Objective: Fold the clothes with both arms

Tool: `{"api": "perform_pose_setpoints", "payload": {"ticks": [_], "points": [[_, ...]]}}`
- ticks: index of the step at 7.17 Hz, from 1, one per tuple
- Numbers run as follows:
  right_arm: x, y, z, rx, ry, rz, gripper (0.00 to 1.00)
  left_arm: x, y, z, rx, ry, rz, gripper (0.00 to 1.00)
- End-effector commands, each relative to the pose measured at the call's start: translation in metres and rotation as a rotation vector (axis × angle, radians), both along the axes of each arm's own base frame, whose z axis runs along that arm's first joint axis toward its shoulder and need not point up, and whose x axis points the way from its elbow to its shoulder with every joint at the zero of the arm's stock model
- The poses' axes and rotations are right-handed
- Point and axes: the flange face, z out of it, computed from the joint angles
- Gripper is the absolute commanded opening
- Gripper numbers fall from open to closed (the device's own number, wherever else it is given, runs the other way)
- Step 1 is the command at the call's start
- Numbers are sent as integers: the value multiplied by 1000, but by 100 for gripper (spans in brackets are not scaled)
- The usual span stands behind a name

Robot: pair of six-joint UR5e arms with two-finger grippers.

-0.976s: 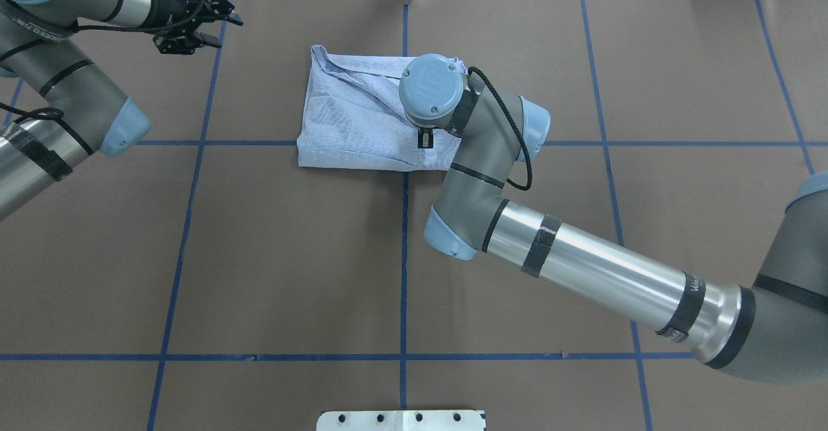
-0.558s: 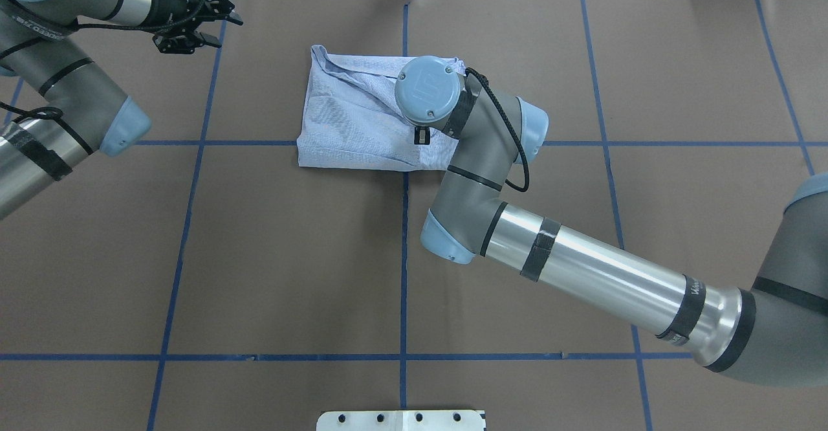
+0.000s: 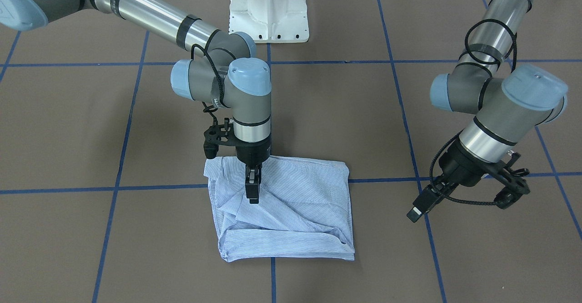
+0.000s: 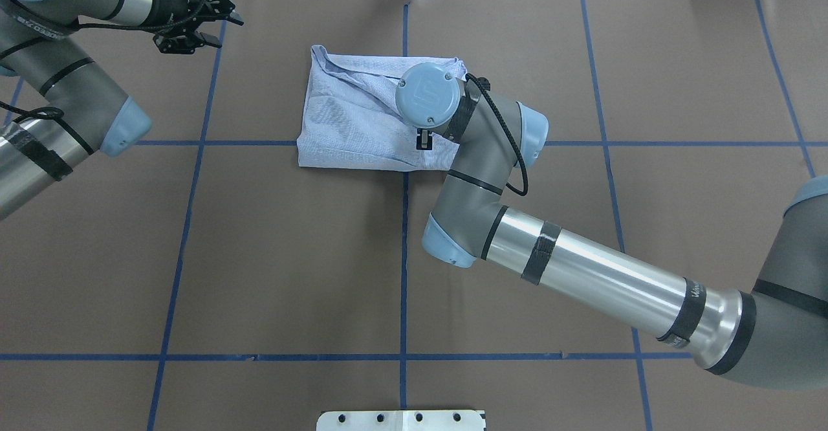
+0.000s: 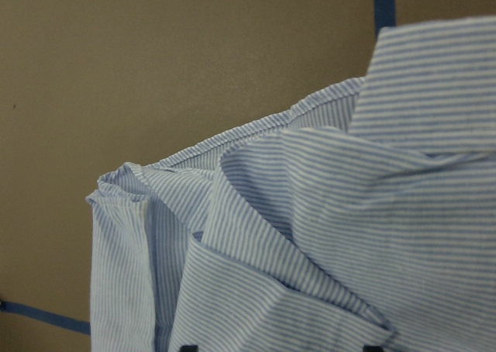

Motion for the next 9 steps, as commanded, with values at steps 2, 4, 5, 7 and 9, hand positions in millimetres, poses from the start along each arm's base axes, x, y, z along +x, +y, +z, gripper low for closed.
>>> {"api": "perform_pose_setpoints", "payload": {"ticks": [2, 4, 5, 7, 9], "points": [[-3, -3, 10, -8, 16, 2, 91, 0, 0, 1, 0, 0, 0, 63], [-1, -10, 11, -15, 20, 16, 78, -1, 0, 1, 0, 0, -2, 63], [-2, -11, 12, -20, 22, 19, 68, -1, 0, 0, 1, 0, -2, 63], [-1, -14, 13, -36, 15, 42, 3, -1, 0, -1, 2, 1, -2, 64], [-3, -14, 1, -27, 6, 37, 0, -2, 0, -1, 1, 2, -4, 64]]}}
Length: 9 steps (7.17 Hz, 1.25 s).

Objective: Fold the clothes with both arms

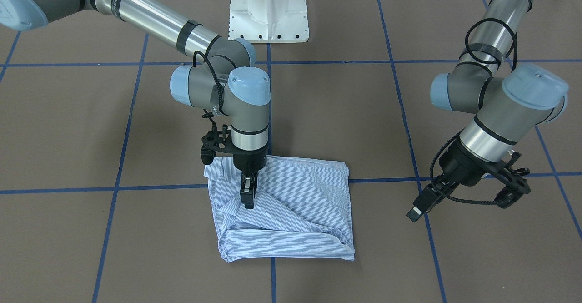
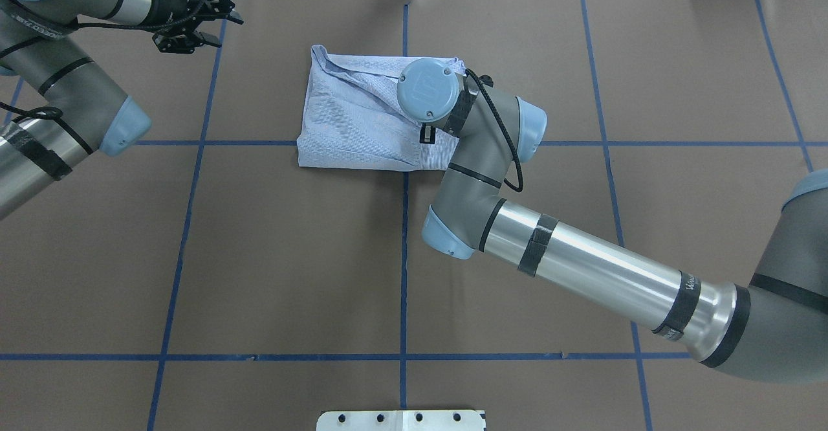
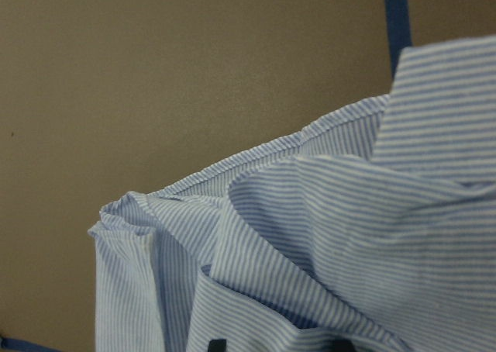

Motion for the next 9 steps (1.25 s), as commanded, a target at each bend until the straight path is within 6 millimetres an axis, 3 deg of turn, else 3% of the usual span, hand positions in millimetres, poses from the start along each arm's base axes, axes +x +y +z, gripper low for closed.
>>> {"api": "perform_pose_setpoints", "payload": {"ticks": [1, 2, 4, 5, 7, 9], "points": [[0, 1, -12, 15, -5, -9, 0, -1, 0, 0, -1, 0, -1, 64], [-1, 0, -16, 25, -3, -20, 0, -1, 0, 0, -1, 0, -1, 64], [15, -19, -17, 33, 9, -3, 0, 0, 0, 0, -1, 0, 0, 64], [15, -19, -15, 33, 9, -3, 49, 0, 0, 0, -1, 0, 0, 65], [14, -18, -12, 27, 4, -2, 98, 0, 0, 1, -2, 0, 0, 65], [14, -17, -13, 25, -2, -12, 99, 0, 0, 1, -2, -1, -1, 65]]}}
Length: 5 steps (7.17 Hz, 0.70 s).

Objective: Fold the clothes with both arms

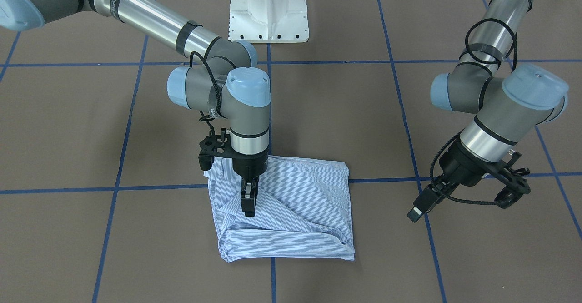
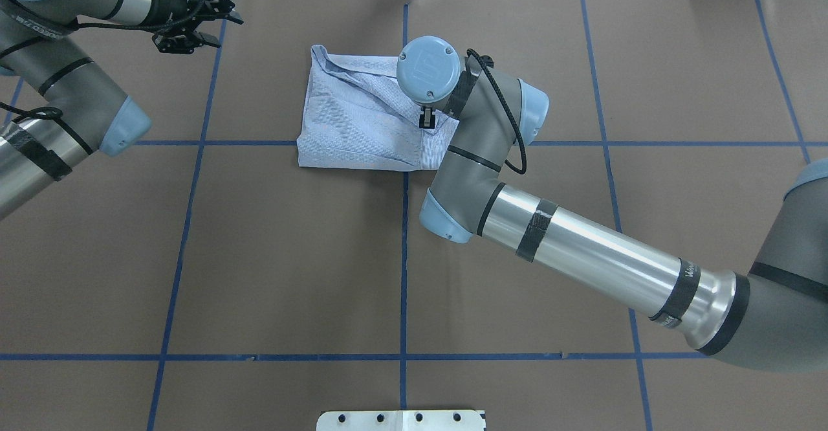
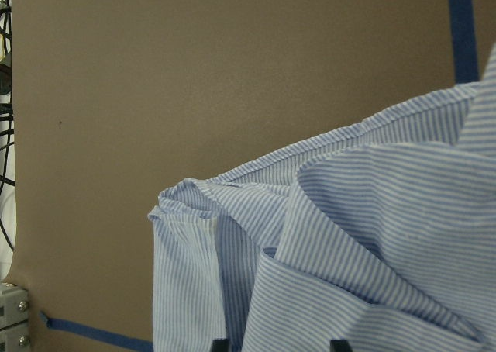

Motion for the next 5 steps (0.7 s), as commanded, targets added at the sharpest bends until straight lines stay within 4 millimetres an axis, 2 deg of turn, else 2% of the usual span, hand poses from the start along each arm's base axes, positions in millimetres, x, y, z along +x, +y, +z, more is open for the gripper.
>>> {"api": "perform_pose_setpoints", "payload": {"ticks": [1, 5], "points": [[-2, 3, 4, -20, -12, -31, 98, 0, 0, 1, -1, -1, 0, 65], [-4, 5, 11, -44, -14, -58, 90, -3, -1, -3, 9, -1, -19, 65]]}}
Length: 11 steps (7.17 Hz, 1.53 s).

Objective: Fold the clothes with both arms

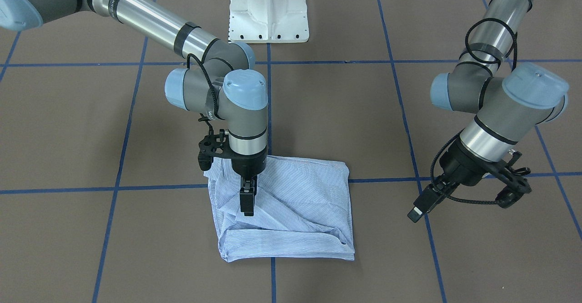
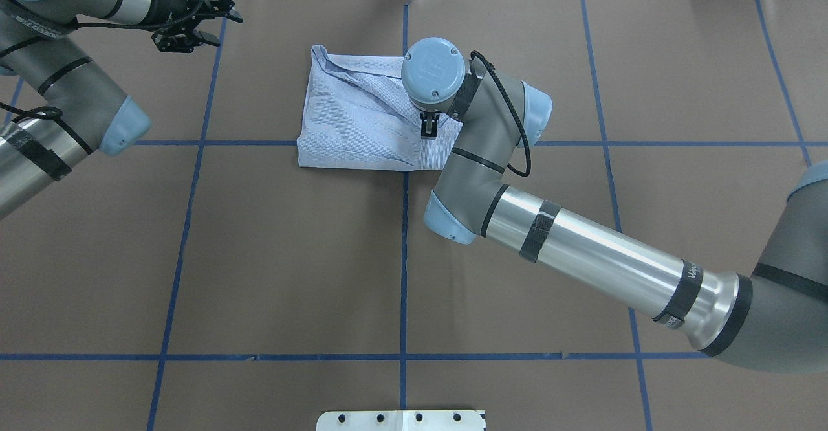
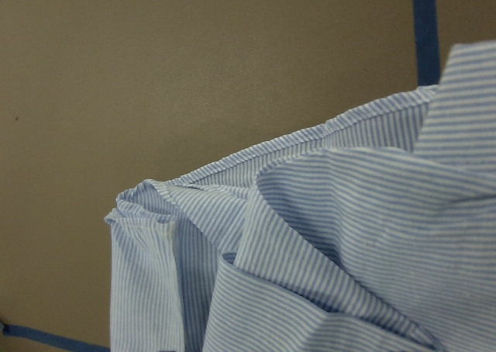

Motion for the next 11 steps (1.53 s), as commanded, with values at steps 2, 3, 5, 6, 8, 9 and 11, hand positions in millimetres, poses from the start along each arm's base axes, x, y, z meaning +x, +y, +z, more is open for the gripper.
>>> {"api": "perform_pose_setpoints", "payload": {"ticks": [2, 3, 5, 6, 8, 9, 11], "points": [[1, -6, -1, -7, 3, -14, 89, -2, 0, -1, 5, -2, -11, 65], [27, -29, -2, -7, -2, -68, 89, 0, 0, 0, 5, -3, -9, 65], [73, -42, 16, 68, 37, -178, 100, 0, 0, -1, 14, -7, -4, 65], [117, -41, 45, 113, 43, -263, 100, -6, 13, 7, 28, -13, 11, 65], [241, -25, 110, 291, 97, -490, 100, -40, 63, 36, 216, -116, 88, 65], [289, -17, 137, 354, 120, -574, 100, -53, 85, 58, 306, -182, 147, 66], [400, 31, 202, 519, 188, -768, 100, -90, 122, 105, 514, -342, 275, 99]]}}
